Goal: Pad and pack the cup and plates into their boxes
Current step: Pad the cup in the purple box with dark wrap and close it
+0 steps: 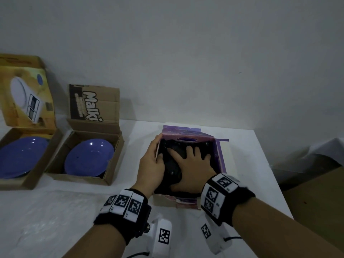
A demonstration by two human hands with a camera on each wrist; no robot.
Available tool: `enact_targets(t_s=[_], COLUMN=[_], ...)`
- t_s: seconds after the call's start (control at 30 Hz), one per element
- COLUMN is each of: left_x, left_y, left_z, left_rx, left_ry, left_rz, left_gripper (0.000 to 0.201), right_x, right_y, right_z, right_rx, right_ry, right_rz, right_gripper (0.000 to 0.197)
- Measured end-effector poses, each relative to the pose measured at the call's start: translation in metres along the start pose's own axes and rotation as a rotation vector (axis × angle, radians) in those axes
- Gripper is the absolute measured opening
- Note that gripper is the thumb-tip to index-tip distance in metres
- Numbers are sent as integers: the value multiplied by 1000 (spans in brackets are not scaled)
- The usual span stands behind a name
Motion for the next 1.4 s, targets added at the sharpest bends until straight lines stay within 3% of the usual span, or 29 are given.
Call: enact_targets(t_s=[0.13,0.33,0.5,0.63,0.77,0.93,1.03,1.1,1.3,1.4], left_x=[-1,-4,-4,-4,-2,1,1,0,2,1], left_y=[-1,-3,-1,2,7,10,12,13,15,13], left_z=[0,-1,0,-2,-3,-3,-4,-5,-5,-4], left_rx=[19,-79,-218,-297,-342,-358,-373,-379,-363,-339], left_ry=[23,23,30,41,30,23,31,34,30,27], left_rz=[-3,-19,-36,-13,17,70,82,81,83,78], left_gripper=[42,38,39,41,45,54,55,55,55,57], right_x=[-3,-10,-2,11,4,-8,-3,3,13,14], right_y=[2,-17,2,29,24,32,44,48,35,41], right_z=[11,8,30,44,28,30,33,32,8,17], right_rx=[-164,-13,-181,-171,-193,-49,-7,64,116,-64], right_ry=[-111,-55,-291,-281,-392,-316,-451,-430,-133,-279], right_rz=[26,-78,-5,-58,-96,-2,16,-3,5,50], right_gripper=[108,91,113,128,131,129,132,130,126,122])
Point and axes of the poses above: each hand's wrist, its own x-axis away from the middle knuckle, its own z-axis out of the back of the hand, y = z × x, the point moved 3 cm from there along -x, towards the middle knuckle, and after that the axes turned 14 degrees about -y, right-handed, at the moved point
